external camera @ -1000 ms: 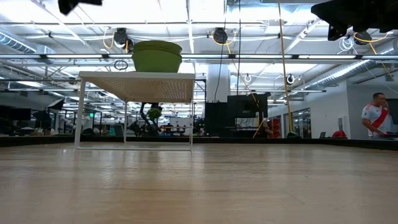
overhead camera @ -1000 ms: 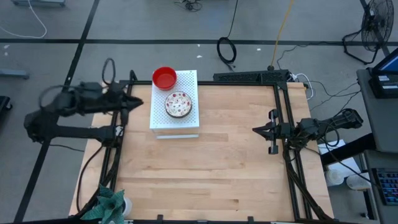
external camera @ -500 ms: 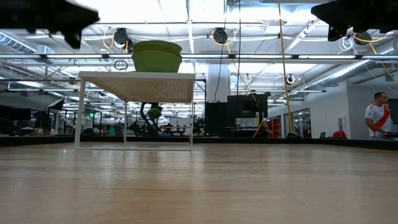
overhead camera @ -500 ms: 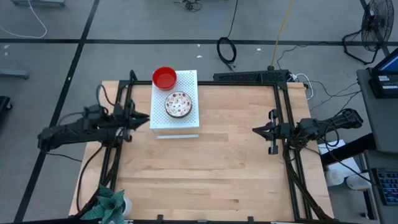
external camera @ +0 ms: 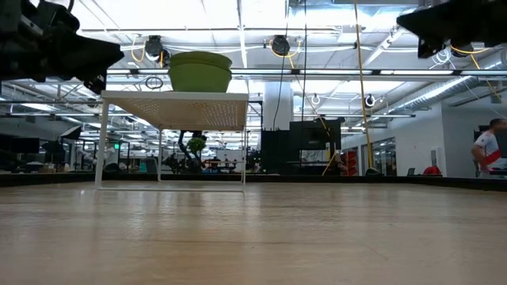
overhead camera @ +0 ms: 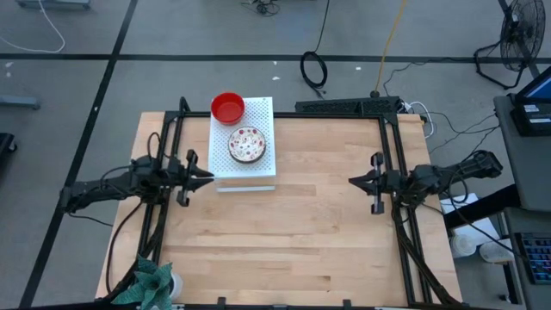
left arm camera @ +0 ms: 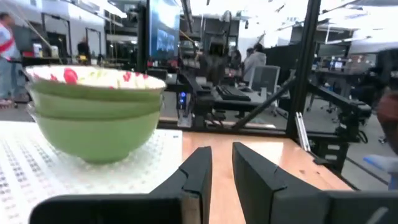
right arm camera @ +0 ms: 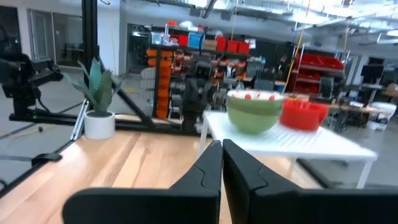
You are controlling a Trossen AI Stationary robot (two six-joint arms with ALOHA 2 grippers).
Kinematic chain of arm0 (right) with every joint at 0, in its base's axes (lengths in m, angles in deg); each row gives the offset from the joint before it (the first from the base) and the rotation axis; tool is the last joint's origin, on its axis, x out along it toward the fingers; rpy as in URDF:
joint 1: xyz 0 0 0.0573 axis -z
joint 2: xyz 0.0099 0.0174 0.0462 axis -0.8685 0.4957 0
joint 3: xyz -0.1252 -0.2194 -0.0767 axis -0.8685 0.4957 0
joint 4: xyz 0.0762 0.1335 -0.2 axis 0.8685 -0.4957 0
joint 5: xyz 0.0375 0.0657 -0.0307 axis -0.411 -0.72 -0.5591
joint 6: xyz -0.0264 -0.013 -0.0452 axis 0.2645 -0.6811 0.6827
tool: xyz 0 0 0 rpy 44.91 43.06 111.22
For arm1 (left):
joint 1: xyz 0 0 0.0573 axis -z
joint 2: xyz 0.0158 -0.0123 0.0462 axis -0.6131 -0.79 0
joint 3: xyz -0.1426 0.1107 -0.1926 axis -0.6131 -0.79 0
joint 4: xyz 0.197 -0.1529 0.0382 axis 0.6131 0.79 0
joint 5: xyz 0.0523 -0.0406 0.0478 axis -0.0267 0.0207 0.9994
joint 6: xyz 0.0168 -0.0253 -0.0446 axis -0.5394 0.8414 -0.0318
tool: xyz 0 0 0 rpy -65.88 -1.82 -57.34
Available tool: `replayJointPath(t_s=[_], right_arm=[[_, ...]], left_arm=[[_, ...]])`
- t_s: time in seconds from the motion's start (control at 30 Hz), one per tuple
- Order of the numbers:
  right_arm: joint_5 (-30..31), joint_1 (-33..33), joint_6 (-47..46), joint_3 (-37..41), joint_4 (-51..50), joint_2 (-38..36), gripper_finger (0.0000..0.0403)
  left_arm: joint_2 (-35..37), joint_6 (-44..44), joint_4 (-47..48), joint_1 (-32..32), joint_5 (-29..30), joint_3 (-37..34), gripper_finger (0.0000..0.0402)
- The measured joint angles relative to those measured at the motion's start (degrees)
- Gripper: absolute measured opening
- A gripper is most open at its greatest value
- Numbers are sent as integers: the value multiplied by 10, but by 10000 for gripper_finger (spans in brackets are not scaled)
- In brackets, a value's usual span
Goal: Pick & Place Mini bowls
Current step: Return to Home Position
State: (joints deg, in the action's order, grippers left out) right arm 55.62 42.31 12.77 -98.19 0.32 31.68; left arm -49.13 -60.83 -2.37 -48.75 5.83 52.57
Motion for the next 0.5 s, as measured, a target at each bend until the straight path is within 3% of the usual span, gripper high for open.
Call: replayJointPath(t_s=[0.23,0.37,0.5], right_arm=[[-4,0,-5,83,51,0,0],[-44,0,5,99,88,0,0],[-49,0,-7,100,64,0,0]], left_arm=[[0,-25,-10,0,2,2,65],[-2,-23,-9,0,2,2,65],[-3,-28,-6,0,2,2,65]])
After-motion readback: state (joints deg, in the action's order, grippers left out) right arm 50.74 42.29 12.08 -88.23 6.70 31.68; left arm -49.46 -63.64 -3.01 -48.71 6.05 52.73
